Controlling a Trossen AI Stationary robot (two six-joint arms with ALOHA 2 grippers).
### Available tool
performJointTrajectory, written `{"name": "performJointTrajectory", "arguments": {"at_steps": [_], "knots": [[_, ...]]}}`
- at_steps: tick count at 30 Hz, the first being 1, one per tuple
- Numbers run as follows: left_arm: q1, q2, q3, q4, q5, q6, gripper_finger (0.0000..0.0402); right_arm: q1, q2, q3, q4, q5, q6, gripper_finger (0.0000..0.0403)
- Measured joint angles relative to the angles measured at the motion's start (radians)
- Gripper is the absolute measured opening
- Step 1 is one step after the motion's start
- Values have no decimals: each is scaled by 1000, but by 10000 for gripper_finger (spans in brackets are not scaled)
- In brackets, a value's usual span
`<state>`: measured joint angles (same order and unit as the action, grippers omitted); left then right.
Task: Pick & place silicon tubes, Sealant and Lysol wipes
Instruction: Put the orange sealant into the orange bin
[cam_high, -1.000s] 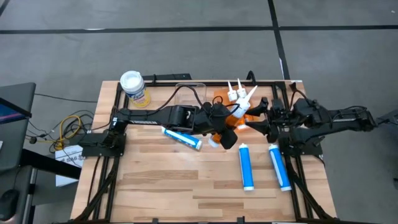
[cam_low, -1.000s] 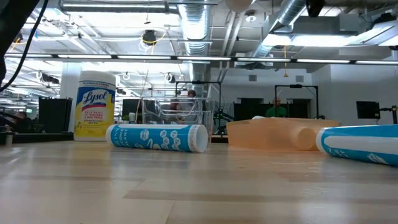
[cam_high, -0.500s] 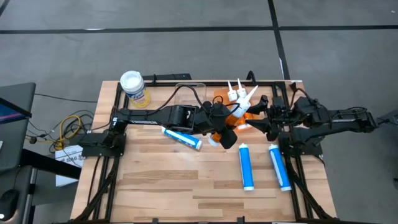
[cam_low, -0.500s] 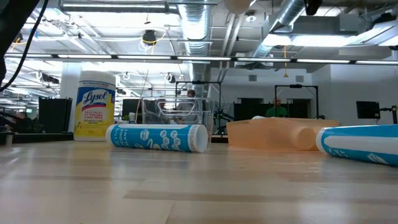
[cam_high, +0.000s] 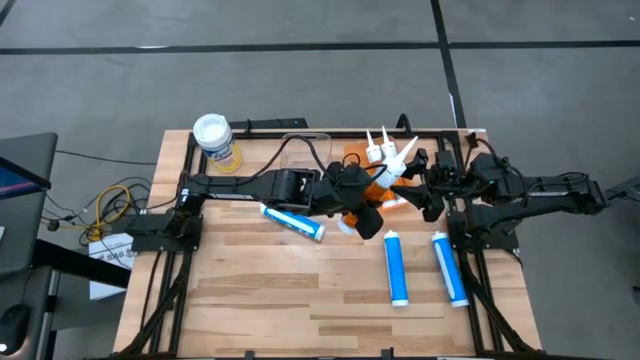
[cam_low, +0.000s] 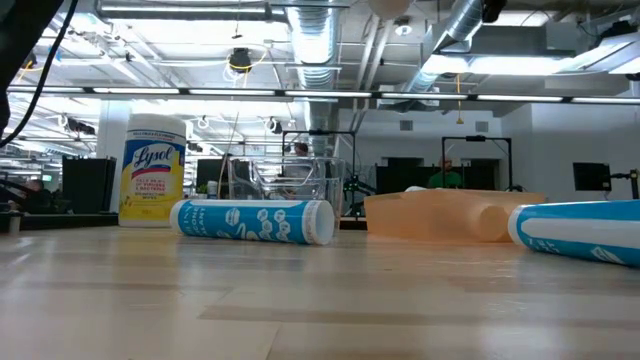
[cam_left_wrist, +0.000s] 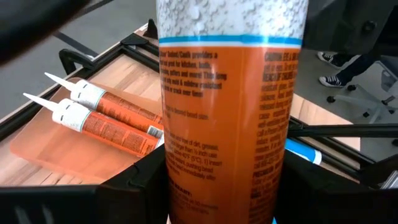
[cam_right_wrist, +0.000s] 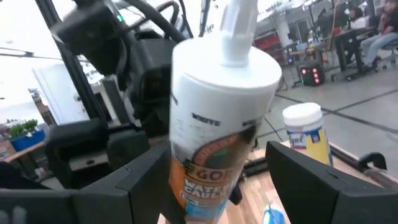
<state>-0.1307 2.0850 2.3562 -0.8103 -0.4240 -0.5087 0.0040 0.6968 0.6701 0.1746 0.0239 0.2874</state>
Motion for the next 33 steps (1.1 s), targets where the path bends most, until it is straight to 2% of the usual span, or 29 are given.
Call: {"name": "performJointTrajectory", "arguments": {"at_steps": [21, 29, 33], "knots": [[3, -1, 0, 82, 37, -4, 192, -64, 131, 4, 238, -52, 11, 256], [2, -1, 0, 87, 45, -3, 192, -70, 198, 82, 217, -71, -31, 251], [1, -1, 0, 82, 45, 8, 195, -70, 207, 111, 173, -78, -28, 221]]}}
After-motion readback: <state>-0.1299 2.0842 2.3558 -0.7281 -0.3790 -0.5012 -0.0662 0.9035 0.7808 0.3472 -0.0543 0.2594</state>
